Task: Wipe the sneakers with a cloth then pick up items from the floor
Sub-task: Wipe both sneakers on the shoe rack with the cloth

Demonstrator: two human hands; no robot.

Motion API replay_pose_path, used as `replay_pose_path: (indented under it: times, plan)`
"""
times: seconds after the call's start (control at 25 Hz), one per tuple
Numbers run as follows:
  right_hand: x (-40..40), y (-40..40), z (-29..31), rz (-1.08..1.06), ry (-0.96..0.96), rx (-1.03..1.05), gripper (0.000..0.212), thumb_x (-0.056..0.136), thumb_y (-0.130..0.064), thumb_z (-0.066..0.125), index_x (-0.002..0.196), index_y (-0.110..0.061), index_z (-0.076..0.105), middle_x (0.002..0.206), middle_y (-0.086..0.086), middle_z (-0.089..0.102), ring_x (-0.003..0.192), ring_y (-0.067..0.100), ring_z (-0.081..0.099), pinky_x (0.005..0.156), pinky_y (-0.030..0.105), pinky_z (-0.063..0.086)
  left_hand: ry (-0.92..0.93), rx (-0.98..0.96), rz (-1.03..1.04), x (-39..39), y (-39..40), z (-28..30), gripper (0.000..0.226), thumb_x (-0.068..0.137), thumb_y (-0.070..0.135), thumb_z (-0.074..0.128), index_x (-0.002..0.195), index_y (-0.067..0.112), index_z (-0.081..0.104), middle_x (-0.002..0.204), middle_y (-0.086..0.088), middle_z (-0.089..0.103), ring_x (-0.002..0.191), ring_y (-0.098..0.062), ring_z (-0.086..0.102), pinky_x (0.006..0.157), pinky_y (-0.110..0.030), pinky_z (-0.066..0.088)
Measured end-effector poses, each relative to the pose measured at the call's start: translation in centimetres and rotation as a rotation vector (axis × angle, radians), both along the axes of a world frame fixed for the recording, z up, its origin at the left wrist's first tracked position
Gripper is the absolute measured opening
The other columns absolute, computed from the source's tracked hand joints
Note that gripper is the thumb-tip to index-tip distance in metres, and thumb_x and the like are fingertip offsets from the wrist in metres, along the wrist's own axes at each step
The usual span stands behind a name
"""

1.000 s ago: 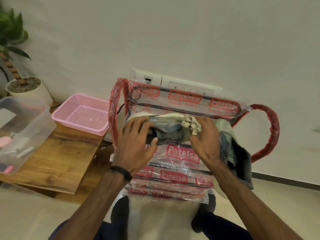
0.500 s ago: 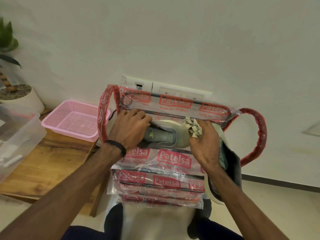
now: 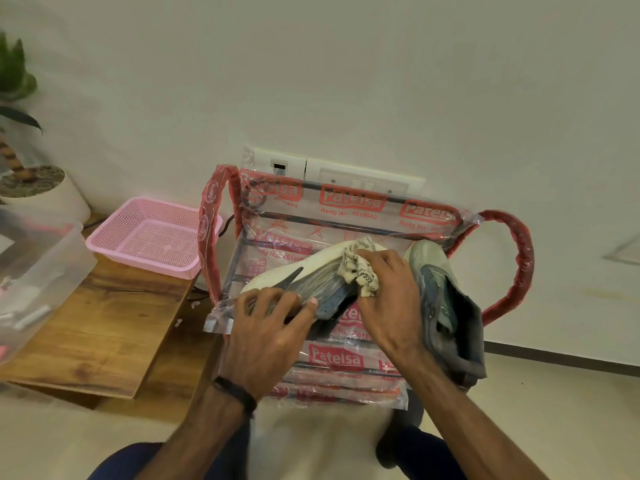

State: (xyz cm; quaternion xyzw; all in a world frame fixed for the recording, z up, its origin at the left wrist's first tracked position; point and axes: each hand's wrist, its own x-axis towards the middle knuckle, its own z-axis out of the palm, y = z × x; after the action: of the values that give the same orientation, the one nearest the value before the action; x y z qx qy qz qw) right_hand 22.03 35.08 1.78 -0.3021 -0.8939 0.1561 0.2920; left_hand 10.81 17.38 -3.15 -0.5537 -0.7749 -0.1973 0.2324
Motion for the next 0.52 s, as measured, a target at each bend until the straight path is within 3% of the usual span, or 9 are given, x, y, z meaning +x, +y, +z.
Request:
replay_pose_path:
  times: [0.2,0.32,0.52]
  plan:
    - [-0.2,-0.1,-0.4,0.042,-0.017,0.064,0.059,0.071,0.002,0.06,0.127,-0.017,0.064,0.116,0.002,0.059,0.107,0.023,0.051,0.087,0.033,0.046,-0.209,0.103,0.073,0.2,0.1,-1.3,0.035,0.087,0.02,0.074,0.122,0.02,0.069,0.151,-0.023,0.037,0.143,-0.045,0.032,0.105,-0.069,0.039]
    - [-0.5,-0.1,-0.6,0.036,-0.02,0.053,0.061,0.07,0.003,0.06,0.127,-0.016,0.064,0.116,0.003,0.059,0.108,0.023,0.051,0.088,0.034,0.046,-0.289,0.089,0.12,0.4,0.3,-2.1,0.04,0.089,0.019,0.069,0.127,0.029,0.063,0.159,-0.024,0.027,0.15,-0.046,0.016,0.11,-0.075,0.025]
    - [-0.1,-0.1,-0.6,0.08,-0.037,0.102,0.062,0.069,0.001,0.058,0.127,-0.017,0.064,0.117,0.003,0.058,0.109,0.025,0.052,0.087,0.035,0.047,-0.396,0.084,0.019,-1.1,-1.2,-1.4,0.049,0.092,0.04,0.065,0.138,0.04,0.05,0.159,-0.014,0.03,0.149,-0.035,0.024,0.109,-0.068,0.034]
